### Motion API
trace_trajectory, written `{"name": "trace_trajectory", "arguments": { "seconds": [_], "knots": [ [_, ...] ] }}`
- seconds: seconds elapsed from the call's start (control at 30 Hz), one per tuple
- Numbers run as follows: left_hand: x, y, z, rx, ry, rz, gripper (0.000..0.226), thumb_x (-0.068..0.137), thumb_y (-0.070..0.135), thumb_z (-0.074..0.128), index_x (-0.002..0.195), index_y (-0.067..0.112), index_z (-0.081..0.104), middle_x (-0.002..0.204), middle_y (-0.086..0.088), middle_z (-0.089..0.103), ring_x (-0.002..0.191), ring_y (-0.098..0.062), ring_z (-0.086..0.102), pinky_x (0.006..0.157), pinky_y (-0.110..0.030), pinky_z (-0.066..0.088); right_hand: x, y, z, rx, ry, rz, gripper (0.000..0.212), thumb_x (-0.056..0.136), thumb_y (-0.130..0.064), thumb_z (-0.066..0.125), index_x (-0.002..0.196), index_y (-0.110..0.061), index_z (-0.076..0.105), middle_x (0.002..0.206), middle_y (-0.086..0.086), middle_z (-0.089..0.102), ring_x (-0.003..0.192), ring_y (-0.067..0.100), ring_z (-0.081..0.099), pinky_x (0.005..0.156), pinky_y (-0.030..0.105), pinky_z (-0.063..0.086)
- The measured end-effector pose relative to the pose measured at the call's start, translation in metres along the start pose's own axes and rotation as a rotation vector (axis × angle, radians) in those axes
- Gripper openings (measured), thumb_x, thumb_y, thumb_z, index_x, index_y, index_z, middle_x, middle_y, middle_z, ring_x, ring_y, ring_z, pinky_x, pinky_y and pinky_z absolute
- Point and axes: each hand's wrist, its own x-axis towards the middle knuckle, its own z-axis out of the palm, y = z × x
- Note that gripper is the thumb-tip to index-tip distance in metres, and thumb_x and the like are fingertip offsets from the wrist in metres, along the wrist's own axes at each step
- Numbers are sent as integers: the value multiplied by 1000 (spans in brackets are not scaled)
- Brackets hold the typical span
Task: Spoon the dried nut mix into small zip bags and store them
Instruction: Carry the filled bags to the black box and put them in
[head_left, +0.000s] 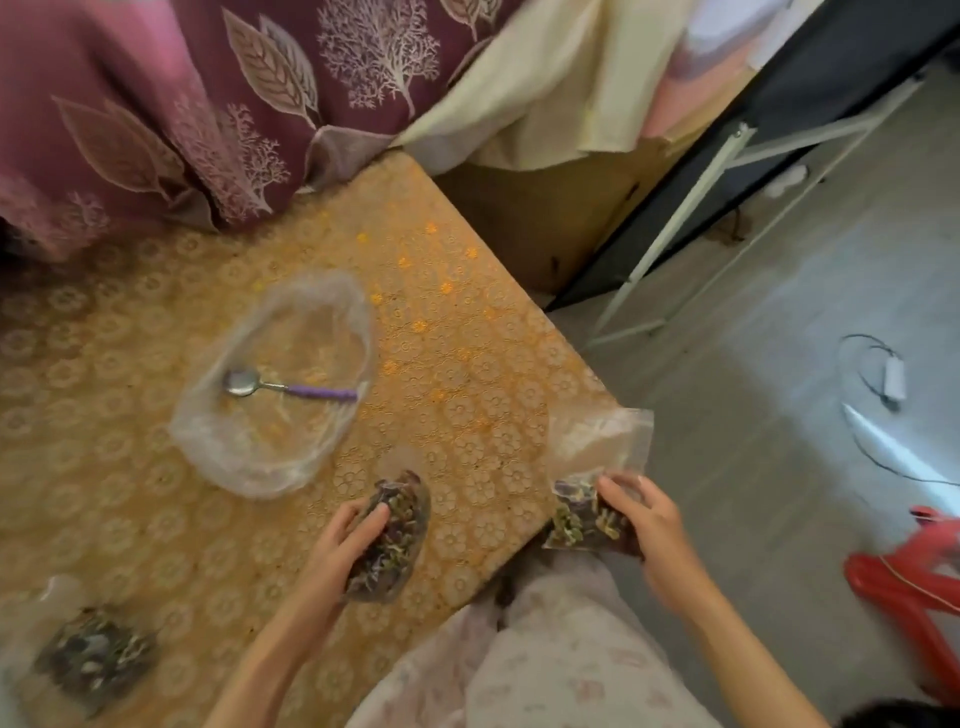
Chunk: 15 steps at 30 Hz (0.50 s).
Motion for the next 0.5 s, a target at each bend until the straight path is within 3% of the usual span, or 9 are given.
{"name": "trace_trajectory", "arguments": {
  "seconds": [0.07,0.13,0.2,0.3,0.37,0.43,0.5],
  "knots": [
    [7,10,17,79,-23,10,43,71,42,61,107,19,60,99,-8,69,79,-26,71,51,-29,53,1,6,-20,61,60,12,27,68,-42,72,88,-23,71,89,-4,73,94,18,66,85,39,50],
    [15,19,37,163,-52,27,42,71,45,61,108,25,60,98,-6,69,77,-23,71,52,-28,53,6,12,-42,120,124,28,6,80,-31,70,82,-26,73,86,-3,73,93,20,66,86,43,48],
    [24,26,64,223,-77,51,43,72,46,60,110,27,58,100,-5,68,77,-22,71,54,-27,53,12,14,-69,177,170,41,9,84,-25,67,80,-28,74,83,-3,73,88,19,67,82,42,49],
    [40,35,121,256,-96,66,41,72,45,60,109,28,57,104,-4,65,77,-17,71,56,-26,54,23,10,-121,255,235,35,6,85,-22,66,86,-18,71,89,4,72,93,24,65,88,46,47],
    [51,41,169,268,-111,77,39,72,46,59,108,31,56,105,-3,63,77,-15,70,56,-26,54,31,6,-163,306,301,10,5,85,-17,66,82,-17,70,81,-1,72,86,19,66,82,36,49],
    [62,47,222,257,-131,94,34,74,46,57,106,34,55,109,-4,61,86,-19,68,59,-28,52,39,1,-208,344,363,-20,9,85,-13,65,79,-18,68,70,-9,72,73,6,66,67,18,51],
    [70,51,281,259,-151,112,33,75,46,56,107,35,56,112,-4,60,96,-24,63,61,-29,51,43,-2,-254,369,407,-42,9,85,-12,65,79,-18,66,66,-15,71,64,-4,64,59,13,48]
  ]
}}
